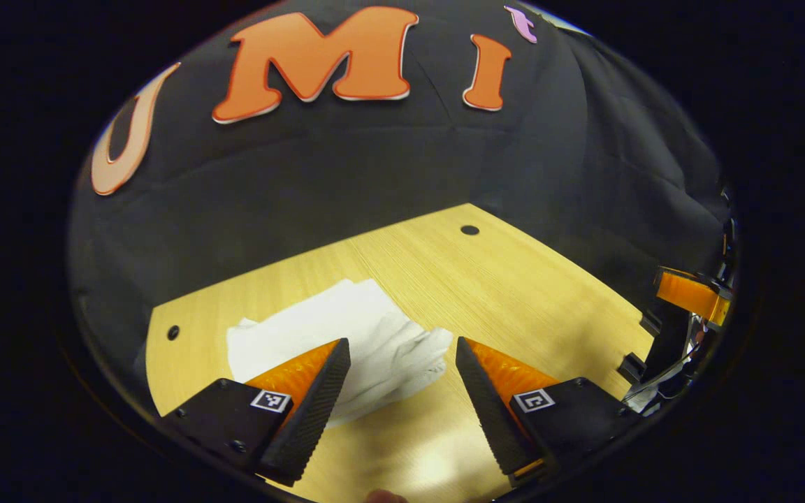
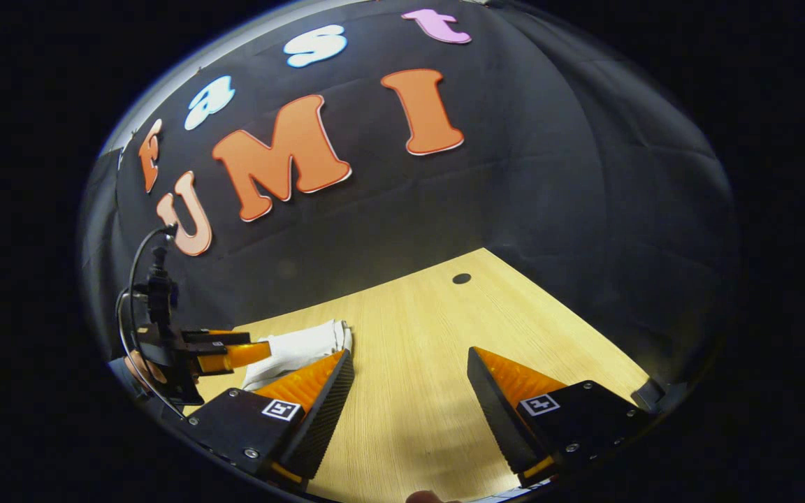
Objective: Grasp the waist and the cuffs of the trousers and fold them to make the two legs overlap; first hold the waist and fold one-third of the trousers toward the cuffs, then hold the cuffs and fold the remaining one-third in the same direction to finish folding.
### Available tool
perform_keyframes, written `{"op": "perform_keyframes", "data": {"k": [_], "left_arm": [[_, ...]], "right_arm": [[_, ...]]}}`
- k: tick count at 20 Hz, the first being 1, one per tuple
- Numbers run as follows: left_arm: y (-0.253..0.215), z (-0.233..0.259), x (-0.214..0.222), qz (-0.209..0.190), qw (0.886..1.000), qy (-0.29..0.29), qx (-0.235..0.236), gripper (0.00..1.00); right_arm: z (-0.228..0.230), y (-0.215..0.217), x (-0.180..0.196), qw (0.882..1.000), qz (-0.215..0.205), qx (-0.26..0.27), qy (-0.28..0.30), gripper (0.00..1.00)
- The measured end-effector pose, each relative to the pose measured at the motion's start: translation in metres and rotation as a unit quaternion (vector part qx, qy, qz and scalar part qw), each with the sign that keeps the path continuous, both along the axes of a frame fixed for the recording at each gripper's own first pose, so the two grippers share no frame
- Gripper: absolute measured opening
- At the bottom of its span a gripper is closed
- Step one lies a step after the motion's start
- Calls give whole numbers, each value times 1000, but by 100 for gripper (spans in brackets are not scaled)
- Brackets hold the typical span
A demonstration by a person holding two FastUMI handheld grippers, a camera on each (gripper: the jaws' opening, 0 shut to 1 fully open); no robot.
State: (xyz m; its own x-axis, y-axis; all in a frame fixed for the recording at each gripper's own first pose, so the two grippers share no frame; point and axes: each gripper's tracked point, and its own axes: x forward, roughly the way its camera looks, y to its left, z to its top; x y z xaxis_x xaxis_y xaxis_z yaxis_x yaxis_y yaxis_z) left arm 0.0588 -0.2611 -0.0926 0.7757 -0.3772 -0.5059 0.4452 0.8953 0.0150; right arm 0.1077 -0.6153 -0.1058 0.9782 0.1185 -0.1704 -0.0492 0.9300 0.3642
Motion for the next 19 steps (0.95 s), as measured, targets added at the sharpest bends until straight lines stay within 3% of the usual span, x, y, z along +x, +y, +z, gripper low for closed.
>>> {"op": "perform_keyframes", "data": {"k": [3,7,11,16,19], "left_arm": [[23,36,-15,46,997,-63,-6,100],[46,62,-50,109,983,-145,-37,100],[63,73,-90,155,970,-183,-49,100],[58,73,-122,183,958,-215,-59,100],[62,86,-152,177,951,-242,-78,99]], "right_arm": [[19,20,0,999,4,-37,-27,98],[48,50,-5,994,8,-84,-68,98],[68,78,-19,992,9,-85,-93,98],[90,112,-56,986,22,-109,-123,98],[94,127,-86,984,26,-115,-134,98]]}}
